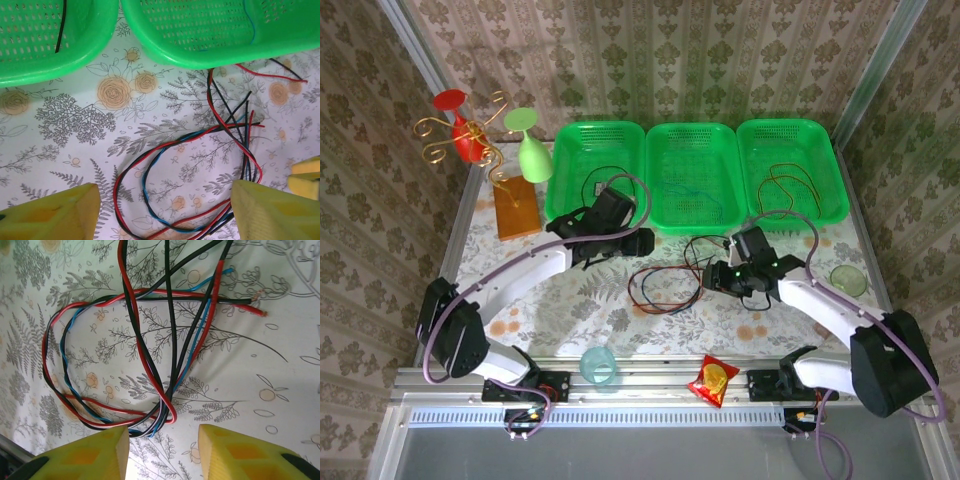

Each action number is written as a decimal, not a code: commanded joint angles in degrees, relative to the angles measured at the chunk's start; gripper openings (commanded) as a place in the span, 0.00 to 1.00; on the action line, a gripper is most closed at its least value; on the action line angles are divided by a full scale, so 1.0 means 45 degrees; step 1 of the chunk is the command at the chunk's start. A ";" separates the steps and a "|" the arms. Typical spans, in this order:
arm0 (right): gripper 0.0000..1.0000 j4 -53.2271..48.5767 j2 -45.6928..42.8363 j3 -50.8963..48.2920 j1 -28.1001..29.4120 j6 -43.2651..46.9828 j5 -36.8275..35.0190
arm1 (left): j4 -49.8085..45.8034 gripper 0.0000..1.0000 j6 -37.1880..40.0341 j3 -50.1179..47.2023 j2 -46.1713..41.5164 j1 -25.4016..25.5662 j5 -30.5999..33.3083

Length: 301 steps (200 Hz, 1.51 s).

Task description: Untangle the cables

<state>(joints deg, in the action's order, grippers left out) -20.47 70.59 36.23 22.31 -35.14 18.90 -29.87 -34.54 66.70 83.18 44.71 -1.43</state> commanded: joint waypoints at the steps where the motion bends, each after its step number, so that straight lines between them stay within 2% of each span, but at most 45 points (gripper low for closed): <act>1: 0.37 0.0538 0.0586 -0.0101 0.0158 0.0535 0.0001 | 0.0764 0.69 -0.0839 -0.0066 -0.0417 0.0100 -0.0170; 90: 0.25 0.1589 0.2912 0.0179 0.0453 0.1343 0.0646 | 0.0602 0.68 -0.0879 -0.0195 -0.0622 0.0182 -0.0317; 135: 0.00 0.1267 0.2896 0.0367 0.0456 0.1411 0.0774 | 0.0563 0.68 -0.0901 -0.0056 -0.0556 0.0172 -0.0448; 178: 0.00 -0.0872 0.1078 0.0775 0.0447 0.2055 0.0112 | 0.0409 0.68 -0.0907 -0.0191 -0.0725 0.0201 -0.0445; 215: 0.00 -0.3679 -0.0646 0.2428 0.0367 0.2898 -0.0429 | 0.0460 0.68 -0.0898 -0.0129 -0.0791 0.0182 -0.0430; 243: 0.00 -0.4308 -0.1607 0.3736 0.0209 0.2951 -0.0120 | 0.0519 0.68 -0.0912 0.0036 -0.0585 0.0145 -0.0580; 264: 0.00 -0.3828 -0.2328 0.4402 -0.0044 0.2519 0.0518 | 0.0590 0.68 -0.0927 0.0059 -0.0482 0.0152 -0.0697; 301: 0.00 -0.3837 -0.2954 0.5535 -0.0102 0.2477 0.0316 | 0.0639 0.68 -0.1028 0.0049 -0.0532 0.0133 -0.0925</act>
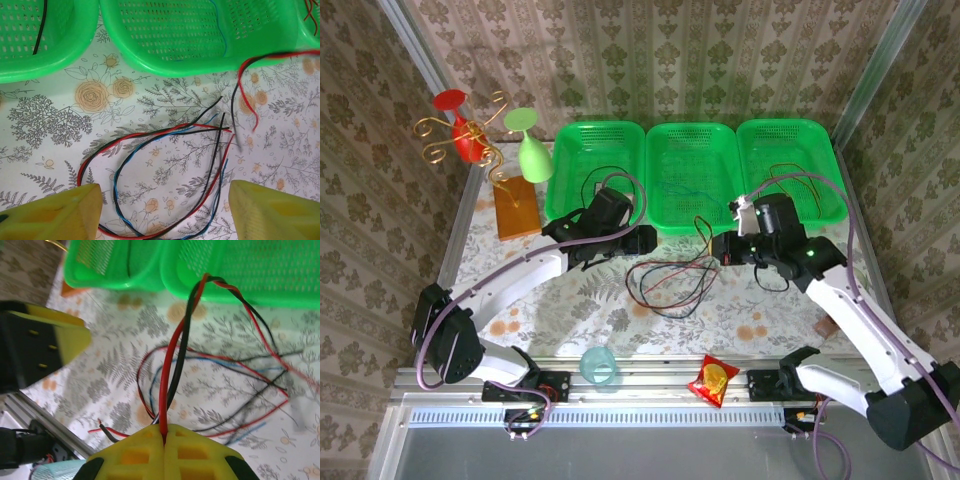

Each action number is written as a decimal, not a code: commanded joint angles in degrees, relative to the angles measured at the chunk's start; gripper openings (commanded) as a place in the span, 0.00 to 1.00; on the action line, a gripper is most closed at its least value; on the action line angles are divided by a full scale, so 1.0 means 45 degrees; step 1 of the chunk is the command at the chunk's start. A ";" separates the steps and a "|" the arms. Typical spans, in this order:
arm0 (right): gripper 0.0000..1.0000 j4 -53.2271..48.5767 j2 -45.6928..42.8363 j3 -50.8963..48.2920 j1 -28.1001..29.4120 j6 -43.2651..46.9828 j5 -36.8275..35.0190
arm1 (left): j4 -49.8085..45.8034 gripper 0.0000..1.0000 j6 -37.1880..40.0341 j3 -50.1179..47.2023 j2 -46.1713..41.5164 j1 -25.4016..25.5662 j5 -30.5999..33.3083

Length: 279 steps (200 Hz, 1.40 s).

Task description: Untangle the cables

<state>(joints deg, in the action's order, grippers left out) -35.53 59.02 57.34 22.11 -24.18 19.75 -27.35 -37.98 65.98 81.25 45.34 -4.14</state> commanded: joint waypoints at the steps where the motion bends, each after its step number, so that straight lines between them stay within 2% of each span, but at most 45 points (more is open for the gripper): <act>1: 0.00 -0.0497 -0.0393 0.0867 -0.0054 0.0063 0.0106 | 0.0091 0.68 -0.0278 0.0206 -0.0106 -0.0013 -0.0336; 39: 0.00 -0.0514 -0.0673 0.1596 -0.0186 0.0535 -0.0247 | 0.0527 0.67 -0.0615 0.0108 -0.0481 -0.0155 -0.0855; 53: 0.00 -0.0420 -0.0641 0.1672 -0.0181 0.0531 -0.0264 | 0.0742 0.64 -0.0643 0.0182 -0.0638 -0.0193 -0.1133; 71: 0.00 -0.0276 -0.0578 0.1614 -0.0206 0.0517 -0.0275 | 0.1050 0.59 0.0329 0.0570 -0.0891 0.0064 -0.1626; 89: 0.00 -0.0089 -0.0510 0.1456 -0.0206 0.0435 -0.0117 | 0.0795 0.58 0.1613 0.1258 -0.0913 0.0552 -0.1876; 171: 0.00 0.0106 -0.0455 0.1266 -0.0206 0.0309 0.0175 | 0.0609 0.56 0.2452 0.3267 0.1152 0.1916 -0.3298; 224: 0.00 0.0017 -0.0636 0.1130 -0.0207 0.0296 0.0153 | 0.0760 0.44 0.2503 0.3776 0.1900 0.2212 -0.3862; 256: 0.00 0.0083 -0.0602 0.1008 -0.0220 0.0256 0.0145 | 0.1204 0.48 0.2262 0.3544 0.1666 0.2285 -0.3858; 279: 0.00 0.0024 -0.0483 0.0901 -0.0225 0.0273 0.0055 | 0.2526 0.50 0.1759 0.2676 0.1097 0.2191 -0.3587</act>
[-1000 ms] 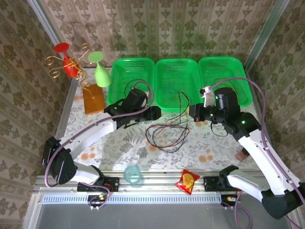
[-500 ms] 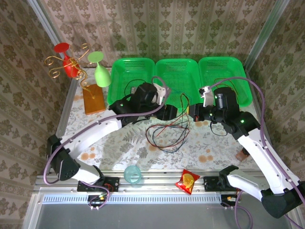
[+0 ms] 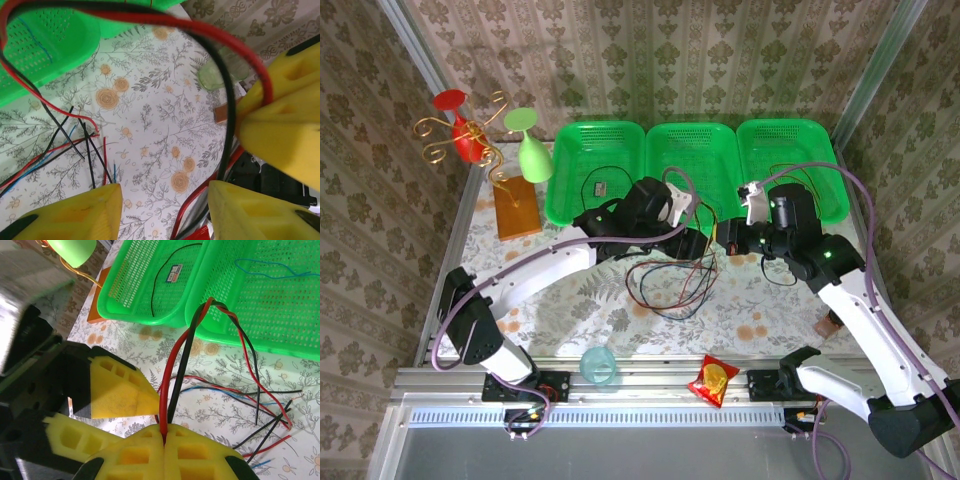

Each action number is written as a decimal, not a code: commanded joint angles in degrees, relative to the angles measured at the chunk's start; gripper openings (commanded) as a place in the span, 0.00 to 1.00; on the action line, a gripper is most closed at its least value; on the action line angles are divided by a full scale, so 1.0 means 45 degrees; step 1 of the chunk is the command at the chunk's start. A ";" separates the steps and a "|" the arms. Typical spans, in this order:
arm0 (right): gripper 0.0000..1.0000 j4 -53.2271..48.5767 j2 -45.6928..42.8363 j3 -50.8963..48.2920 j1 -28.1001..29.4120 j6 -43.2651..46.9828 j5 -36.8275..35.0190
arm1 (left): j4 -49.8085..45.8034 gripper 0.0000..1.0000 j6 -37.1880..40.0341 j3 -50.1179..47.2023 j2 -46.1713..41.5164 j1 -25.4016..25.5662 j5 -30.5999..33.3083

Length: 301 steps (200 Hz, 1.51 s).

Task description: Untangle the cables

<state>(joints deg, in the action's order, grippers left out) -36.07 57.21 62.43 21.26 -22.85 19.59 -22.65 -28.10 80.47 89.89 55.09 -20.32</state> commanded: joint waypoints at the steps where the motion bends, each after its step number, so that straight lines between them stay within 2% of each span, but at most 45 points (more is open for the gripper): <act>1: 0.00 0.0146 -0.0069 -0.0236 -0.0036 -0.0022 0.0084 | 0.1559 0.50 -0.0485 -0.0590 -0.0838 0.0014 0.0005; 31: 0.00 0.0233 0.0099 -0.0398 -0.0036 -0.0219 0.0235 | 0.3387 0.48 -0.1468 -0.1488 -0.1073 -0.0330 -0.0485; 79: 0.00 0.0797 0.0039 -0.0669 -0.0033 -0.0702 0.0615 | 0.3645 0.38 -0.1500 -0.1529 -0.0553 -0.0289 -0.1460; 104: 0.00 0.0994 0.0046 -0.0749 -0.0036 -0.0901 0.0763 | 0.3725 0.35 -0.1549 -0.1668 -0.0449 -0.0227 -0.1500; 191: 0.00 0.1532 -0.0008 -0.0896 -0.0928 -0.1575 0.2342 | 0.3994 0.35 -0.1755 -0.2568 -0.0967 -0.0484 -0.1363; 254: 0.00 0.1739 -0.0035 -0.1025 -0.1081 -0.1571 0.3406 | 0.4151 0.30 -0.1782 -0.2616 -0.1123 -0.0553 -0.1635; 279: 0.00 0.1489 0.0065 -0.0926 -0.1075 -0.1237 0.3600 | 0.4273 0.36 -0.1860 -0.2761 -0.1232 -0.0557 -0.1619; 301: 0.00 0.1378 0.0098 -0.0885 -0.1074 -0.1075 0.3748 | 0.4328 0.36 -0.1899 -0.2798 -0.1303 -0.0563 -0.1579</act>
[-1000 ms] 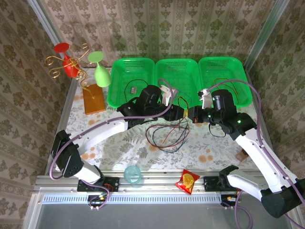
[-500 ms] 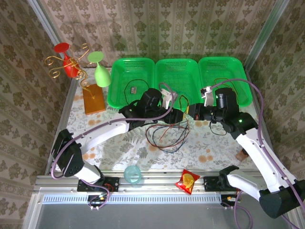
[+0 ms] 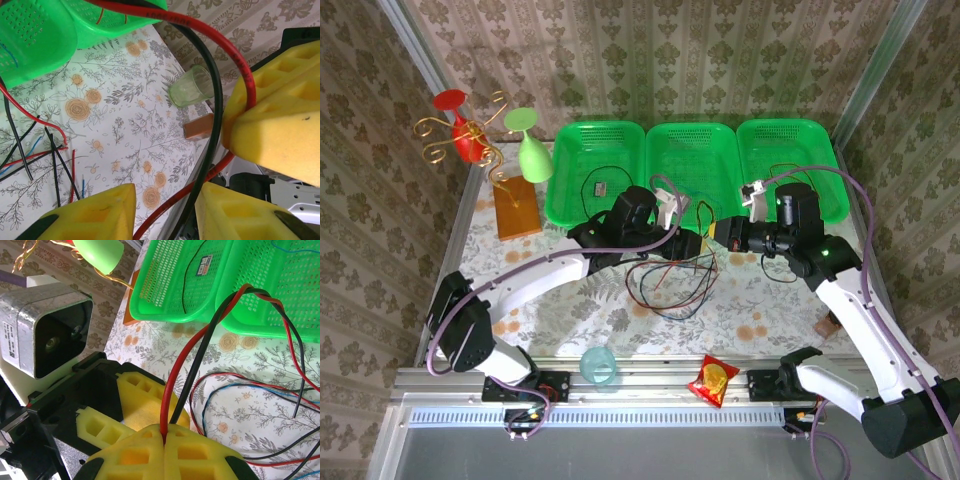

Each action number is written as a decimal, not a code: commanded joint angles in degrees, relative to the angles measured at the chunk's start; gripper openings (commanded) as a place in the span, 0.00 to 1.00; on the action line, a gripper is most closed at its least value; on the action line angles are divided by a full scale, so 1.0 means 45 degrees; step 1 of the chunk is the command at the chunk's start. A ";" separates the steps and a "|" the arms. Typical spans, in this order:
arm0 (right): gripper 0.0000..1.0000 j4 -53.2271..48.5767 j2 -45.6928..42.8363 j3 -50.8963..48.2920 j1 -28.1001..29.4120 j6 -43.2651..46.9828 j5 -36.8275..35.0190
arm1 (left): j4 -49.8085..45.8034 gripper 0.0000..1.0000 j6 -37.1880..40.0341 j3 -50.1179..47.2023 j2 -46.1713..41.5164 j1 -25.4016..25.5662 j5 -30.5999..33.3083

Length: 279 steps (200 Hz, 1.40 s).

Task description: Untangle the cables

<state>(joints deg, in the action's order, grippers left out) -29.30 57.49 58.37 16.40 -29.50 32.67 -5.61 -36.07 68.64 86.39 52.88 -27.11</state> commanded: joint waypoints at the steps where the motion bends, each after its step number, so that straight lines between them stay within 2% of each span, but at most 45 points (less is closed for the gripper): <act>1: 0.00 -0.0129 0.0035 0.0027 -0.0004 0.0412 0.0855 | 0.0551 0.36 -0.0127 -0.0173 -0.0526 -0.0072 -0.0069; 48: 0.00 -0.1212 0.0174 0.0405 -0.0027 0.1261 0.0697 | 0.1137 0.36 -0.0401 -0.0332 -0.0575 -0.0171 -0.0303; 106: 0.00 -0.1359 0.0153 0.0330 -0.0031 0.1396 0.0788 | 0.1205 0.36 -0.0435 -0.0488 -0.0662 -0.0268 -0.0166; 203: 0.00 -0.0113 0.0464 0.0159 -0.0125 -0.0048 0.1829 | 0.0895 0.36 -0.0256 -0.0405 -0.0624 -0.0238 -0.0281; 279: 0.00 -0.0118 0.0399 -0.0091 -0.0591 0.0017 0.1957 | 0.1029 0.39 -0.0355 -0.0605 -0.0714 -0.0209 -0.0421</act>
<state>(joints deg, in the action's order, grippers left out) -31.24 59.75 58.43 14.74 -28.91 39.40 -1.78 -37.56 66.65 84.97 51.70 -27.66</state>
